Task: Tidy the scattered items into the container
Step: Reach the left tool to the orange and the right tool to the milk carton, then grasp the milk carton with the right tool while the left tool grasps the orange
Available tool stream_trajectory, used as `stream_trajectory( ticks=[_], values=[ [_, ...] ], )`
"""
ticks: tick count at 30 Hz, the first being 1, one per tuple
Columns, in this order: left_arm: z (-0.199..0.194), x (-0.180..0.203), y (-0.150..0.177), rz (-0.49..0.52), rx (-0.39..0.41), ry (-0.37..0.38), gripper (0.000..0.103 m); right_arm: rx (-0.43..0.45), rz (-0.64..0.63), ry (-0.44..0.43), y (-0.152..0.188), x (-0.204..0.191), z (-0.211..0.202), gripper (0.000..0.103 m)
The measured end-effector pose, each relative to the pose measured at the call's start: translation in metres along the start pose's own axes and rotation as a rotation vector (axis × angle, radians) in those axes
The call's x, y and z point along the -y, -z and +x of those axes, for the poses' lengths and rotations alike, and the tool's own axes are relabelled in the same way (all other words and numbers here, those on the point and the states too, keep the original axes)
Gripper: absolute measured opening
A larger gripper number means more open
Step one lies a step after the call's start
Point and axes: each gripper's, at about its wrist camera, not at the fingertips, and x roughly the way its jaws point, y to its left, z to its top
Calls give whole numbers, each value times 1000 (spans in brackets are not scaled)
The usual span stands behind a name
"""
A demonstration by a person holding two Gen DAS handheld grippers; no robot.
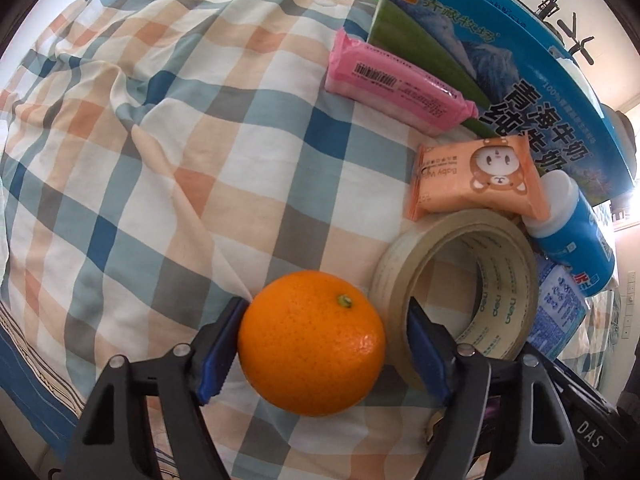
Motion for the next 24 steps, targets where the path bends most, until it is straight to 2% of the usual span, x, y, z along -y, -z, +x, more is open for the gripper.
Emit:
stream_trajectory(
  ticks=[1,11,15,24],
  values=[
    [-2,1,3,8,3,-8,77,6,-18,0,0,-3,-1,62],
    [-24,18,29,57,15,-17,77,81,-97,70,-2,-14,-25,50],
    [-36,28,38,78,28,-20,77,109,-102,55,-9,-11,-41,50],
    [-76,24,30,81,87,-15,77,168,-75,16,-20,5,-76,50]
  ],
)
